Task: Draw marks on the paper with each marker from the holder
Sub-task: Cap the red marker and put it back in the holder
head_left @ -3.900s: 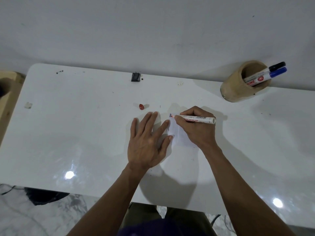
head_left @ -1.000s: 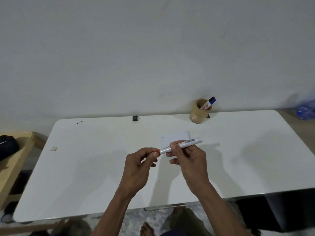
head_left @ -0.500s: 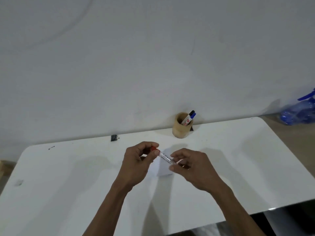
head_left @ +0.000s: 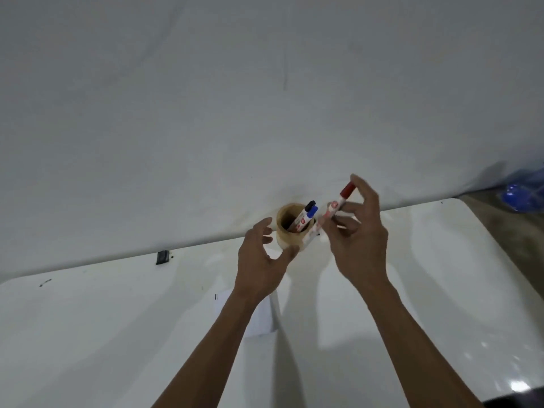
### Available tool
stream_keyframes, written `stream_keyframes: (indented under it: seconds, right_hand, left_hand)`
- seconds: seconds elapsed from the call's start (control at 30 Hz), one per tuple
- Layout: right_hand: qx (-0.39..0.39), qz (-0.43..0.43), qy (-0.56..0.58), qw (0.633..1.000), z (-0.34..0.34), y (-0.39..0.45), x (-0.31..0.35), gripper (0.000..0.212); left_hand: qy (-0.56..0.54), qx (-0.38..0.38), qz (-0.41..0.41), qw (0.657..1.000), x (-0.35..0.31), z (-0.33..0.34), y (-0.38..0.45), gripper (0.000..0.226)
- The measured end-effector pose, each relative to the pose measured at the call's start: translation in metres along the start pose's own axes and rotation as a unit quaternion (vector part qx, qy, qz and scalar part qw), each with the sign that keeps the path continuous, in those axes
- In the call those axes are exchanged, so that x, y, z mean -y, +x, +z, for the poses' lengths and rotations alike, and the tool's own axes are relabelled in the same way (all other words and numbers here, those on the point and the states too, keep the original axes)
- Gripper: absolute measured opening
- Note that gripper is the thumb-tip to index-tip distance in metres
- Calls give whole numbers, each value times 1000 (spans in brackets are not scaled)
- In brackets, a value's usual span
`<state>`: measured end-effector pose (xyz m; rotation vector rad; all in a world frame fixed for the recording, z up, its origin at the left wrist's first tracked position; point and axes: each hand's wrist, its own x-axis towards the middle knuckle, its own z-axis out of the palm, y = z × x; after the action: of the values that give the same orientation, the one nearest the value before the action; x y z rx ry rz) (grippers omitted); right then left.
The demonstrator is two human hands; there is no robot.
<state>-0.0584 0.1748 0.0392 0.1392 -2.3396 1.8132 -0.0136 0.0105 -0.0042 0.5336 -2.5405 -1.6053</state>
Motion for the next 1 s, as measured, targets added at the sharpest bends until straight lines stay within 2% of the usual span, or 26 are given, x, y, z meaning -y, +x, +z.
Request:
stream_keyframes:
  seconds: [0.1,0.2,0.33,0.47,0.63,0.87,1.0]
  right_hand:
    - [-51,-36,15,998,11,28,-3,59]
    - [-64,-48,-10,997,26,45,-12,46]
    - [-43,-23,-34,998,40,53,-30,41]
    - [-33,-6,-46,998,46,53,-45,35]
    - [-36,1,-60,998,54,49,-61,15]
    - [-33,29,-97,994,60,47,-64,16]
    - [-44,57,-72,995,52,43,-58,31]
  left_hand:
    - [26,-10,-22,999,4,22,19,92]
    - [28,-12,-47,998,4,34,29,99]
    - [1,-23,5,1000,-1,42,32,72]
    - [-26,-40,10,999,8,47,34,74]
    - [-49,-51,12,997,15,52,35,73]
    - [-50,-58,16,997,23,53,38,75]
    - [-54,-62,30,996,22,54,36,75]
